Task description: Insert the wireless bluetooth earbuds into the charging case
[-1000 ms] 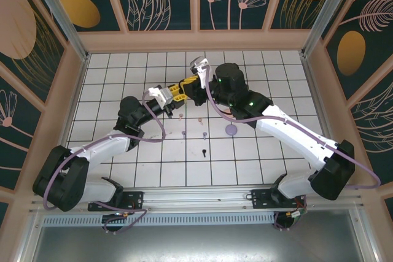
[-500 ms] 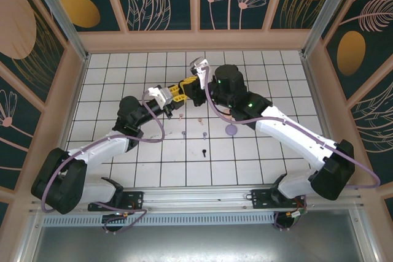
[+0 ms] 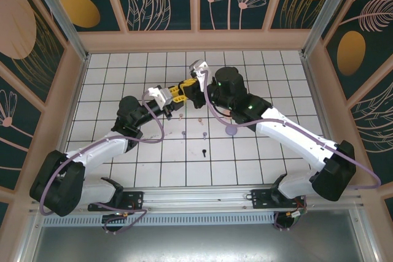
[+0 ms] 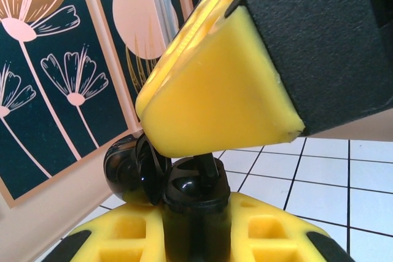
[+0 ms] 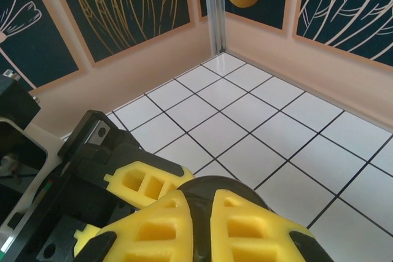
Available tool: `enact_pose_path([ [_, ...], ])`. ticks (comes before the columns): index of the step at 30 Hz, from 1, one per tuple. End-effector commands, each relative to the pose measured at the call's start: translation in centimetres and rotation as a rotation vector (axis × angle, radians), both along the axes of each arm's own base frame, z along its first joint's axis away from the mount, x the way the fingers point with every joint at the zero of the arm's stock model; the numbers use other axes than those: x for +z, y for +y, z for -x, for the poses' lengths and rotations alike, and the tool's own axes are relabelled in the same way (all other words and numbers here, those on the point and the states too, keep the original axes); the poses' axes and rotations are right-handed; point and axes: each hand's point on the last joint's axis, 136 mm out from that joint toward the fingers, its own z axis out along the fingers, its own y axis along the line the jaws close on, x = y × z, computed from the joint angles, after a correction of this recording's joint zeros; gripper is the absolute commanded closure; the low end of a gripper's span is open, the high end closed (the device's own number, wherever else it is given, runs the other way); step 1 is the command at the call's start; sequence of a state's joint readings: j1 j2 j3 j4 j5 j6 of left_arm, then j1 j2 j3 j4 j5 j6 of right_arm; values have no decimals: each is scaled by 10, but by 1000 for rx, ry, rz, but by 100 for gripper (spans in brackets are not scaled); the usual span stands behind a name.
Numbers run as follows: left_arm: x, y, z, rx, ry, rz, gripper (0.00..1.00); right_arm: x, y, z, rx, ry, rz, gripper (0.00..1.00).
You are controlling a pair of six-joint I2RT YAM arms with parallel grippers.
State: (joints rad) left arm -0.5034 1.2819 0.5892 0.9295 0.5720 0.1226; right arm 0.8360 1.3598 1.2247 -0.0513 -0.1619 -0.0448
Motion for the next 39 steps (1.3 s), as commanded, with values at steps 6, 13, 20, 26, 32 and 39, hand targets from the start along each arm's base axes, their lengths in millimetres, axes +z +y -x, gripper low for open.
enact_pose_path([
  [6, 49, -2, 17, -53, -130, 77, 100, -38, 9, 25, 102, 60, 90, 90],
  [13, 44, -3, 16, -52, -112, 76, 100, -30, 16, 15, 56, 59, 92, 77],
  [20, 38, 1, 13, -22, -94, 93, 100, 22, 10, 7, -21, 59, -9, 44],
  [26, 34, 8, 12, 15, -91, 128, 100, 59, -19, 10, -104, 106, -139, 29],
  [32, 30, 13, 11, 43, -84, 140, 100, 64, -60, 8, -237, 208, -229, 24],
  [39, 26, 20, 11, 84, -89, 148, 100, -10, -89, 9, -424, 419, -162, 24],
])
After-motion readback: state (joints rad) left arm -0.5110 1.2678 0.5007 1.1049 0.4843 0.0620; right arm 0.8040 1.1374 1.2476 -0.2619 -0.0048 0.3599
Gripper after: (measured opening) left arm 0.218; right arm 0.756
